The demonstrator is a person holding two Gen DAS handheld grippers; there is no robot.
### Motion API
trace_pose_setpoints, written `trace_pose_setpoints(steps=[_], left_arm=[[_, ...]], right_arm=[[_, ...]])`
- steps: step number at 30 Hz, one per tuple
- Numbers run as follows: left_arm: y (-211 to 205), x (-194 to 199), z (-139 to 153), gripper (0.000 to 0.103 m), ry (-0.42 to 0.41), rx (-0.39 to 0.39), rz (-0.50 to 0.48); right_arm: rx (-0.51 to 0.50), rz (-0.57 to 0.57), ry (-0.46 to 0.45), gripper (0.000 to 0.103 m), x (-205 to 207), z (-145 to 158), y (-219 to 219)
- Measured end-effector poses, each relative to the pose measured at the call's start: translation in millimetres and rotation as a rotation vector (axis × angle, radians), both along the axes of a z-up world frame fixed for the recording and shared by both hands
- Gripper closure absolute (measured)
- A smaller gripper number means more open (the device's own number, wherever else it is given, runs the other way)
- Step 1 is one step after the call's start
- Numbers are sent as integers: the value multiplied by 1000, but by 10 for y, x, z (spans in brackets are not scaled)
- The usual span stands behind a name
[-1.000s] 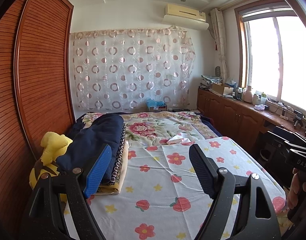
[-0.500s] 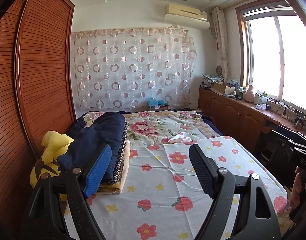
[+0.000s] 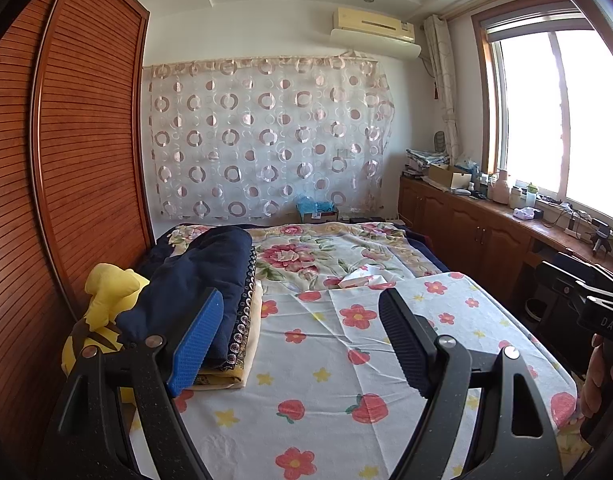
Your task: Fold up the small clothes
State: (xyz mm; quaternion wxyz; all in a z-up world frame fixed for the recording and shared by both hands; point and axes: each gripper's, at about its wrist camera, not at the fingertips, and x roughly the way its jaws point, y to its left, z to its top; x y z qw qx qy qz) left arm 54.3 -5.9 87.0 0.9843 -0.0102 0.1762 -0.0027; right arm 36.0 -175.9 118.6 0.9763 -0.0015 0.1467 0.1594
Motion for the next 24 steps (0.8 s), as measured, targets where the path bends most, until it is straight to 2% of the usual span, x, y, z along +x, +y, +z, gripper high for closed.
trace_pose_setpoints(steps=[24], left_arm=[[-6,-4,-30,22,-4,3,-2]], right_arm=[[0,4,-3,26,-4,-24,7]])
